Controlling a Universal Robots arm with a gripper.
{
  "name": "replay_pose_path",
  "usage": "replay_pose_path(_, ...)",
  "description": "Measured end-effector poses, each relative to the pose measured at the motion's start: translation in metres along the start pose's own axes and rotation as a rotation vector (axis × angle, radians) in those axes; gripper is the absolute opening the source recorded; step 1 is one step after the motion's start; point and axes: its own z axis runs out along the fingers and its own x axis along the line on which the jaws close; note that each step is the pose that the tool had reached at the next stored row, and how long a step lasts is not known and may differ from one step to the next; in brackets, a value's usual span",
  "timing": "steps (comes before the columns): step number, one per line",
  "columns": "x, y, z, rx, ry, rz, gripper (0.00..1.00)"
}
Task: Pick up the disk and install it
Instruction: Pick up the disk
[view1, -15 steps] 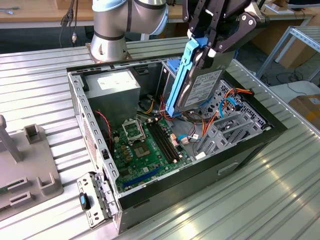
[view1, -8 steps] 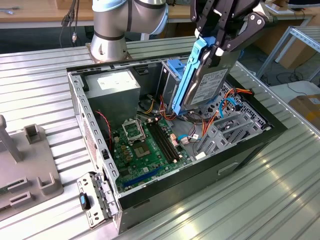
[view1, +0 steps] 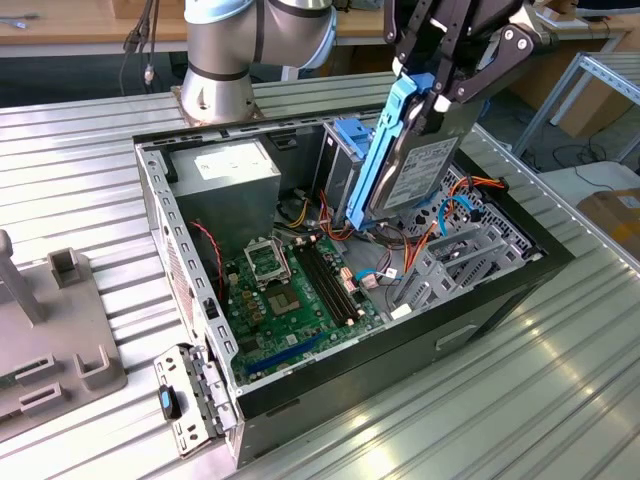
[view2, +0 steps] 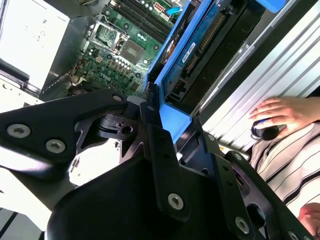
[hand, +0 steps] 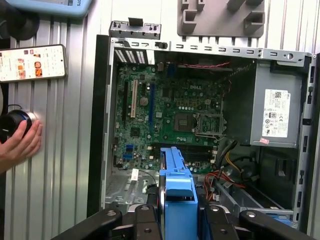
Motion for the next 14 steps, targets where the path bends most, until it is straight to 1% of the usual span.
replay_pose_path(4, 0.0101, 0.0006, 0.0001, 0.0001, 0.0, 0.001, 0.37)
replay_pose_path(7, 0.0121, -0.0006, 0.0009, 0.0001, 0.0001, 0.009, 0.37)
replay_pose_path(9, 0.0134, -0.0029, 0.0014, 0.0001, 0.0002, 0.011, 0.37)
replay_pose_path(10, 0.0147, -0.0056, 0.0018, 0.0002, 0.0002, 0.012, 0.37)
replay_pose_path(12, 0.0166, -0.0075, 0.0021, 0.0001, 0.0002, 0.012, 0.37)
replay_pose_path(14, 0.021, -0.0094, 0.0024, 0.0001, 0.0003, 0.015, 0.37)
